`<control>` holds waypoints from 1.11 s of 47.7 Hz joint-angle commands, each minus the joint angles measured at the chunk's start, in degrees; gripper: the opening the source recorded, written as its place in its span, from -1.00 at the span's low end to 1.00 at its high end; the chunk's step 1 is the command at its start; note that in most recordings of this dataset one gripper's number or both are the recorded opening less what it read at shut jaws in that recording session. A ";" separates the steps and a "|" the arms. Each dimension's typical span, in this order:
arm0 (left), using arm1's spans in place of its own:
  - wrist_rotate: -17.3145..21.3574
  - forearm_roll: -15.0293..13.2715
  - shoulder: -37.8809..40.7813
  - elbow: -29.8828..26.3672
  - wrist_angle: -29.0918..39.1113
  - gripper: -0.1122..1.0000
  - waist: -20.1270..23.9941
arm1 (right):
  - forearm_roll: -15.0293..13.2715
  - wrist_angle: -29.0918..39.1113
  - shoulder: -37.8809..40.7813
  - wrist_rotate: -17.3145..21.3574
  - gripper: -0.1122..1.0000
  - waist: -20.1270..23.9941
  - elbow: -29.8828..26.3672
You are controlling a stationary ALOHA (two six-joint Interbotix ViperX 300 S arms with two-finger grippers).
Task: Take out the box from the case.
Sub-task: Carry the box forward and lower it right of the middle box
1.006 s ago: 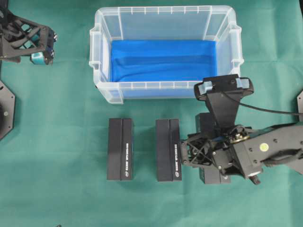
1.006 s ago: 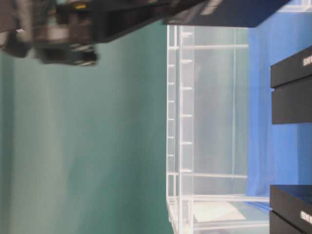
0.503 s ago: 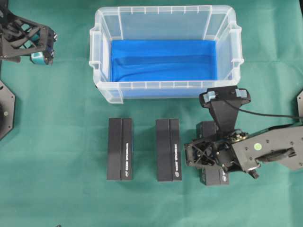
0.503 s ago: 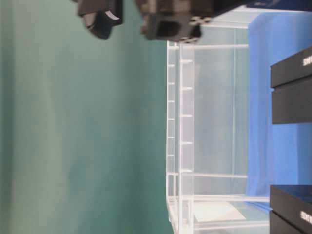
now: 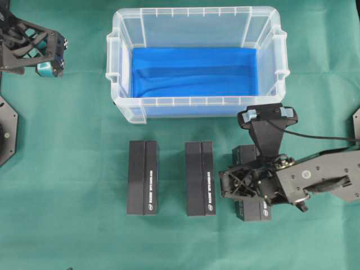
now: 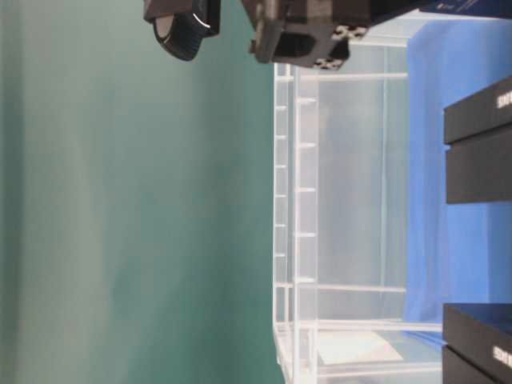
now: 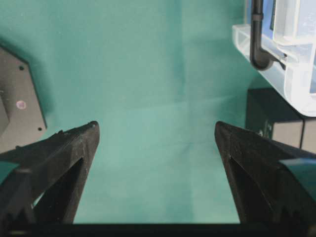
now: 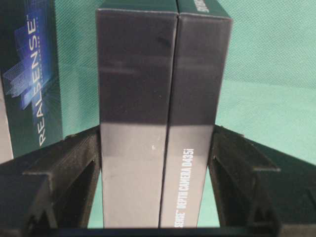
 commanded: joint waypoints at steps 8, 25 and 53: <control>0.18 -0.09 -0.53 -0.62 0.09 0.95 -0.09 | -0.26 -0.18 -1.41 -0.53 0.36 0.26 -0.44; 0.18 -0.09 -0.53 -0.53 -0.18 0.95 -0.09 | -0.53 0.44 -1.49 -0.62 0.90 0.26 -1.14; 0.18 -0.09 -0.53 -0.62 -0.18 0.95 -0.09 | -1.41 11.51 -4.57 -0.70 0.88 -0.09 -10.99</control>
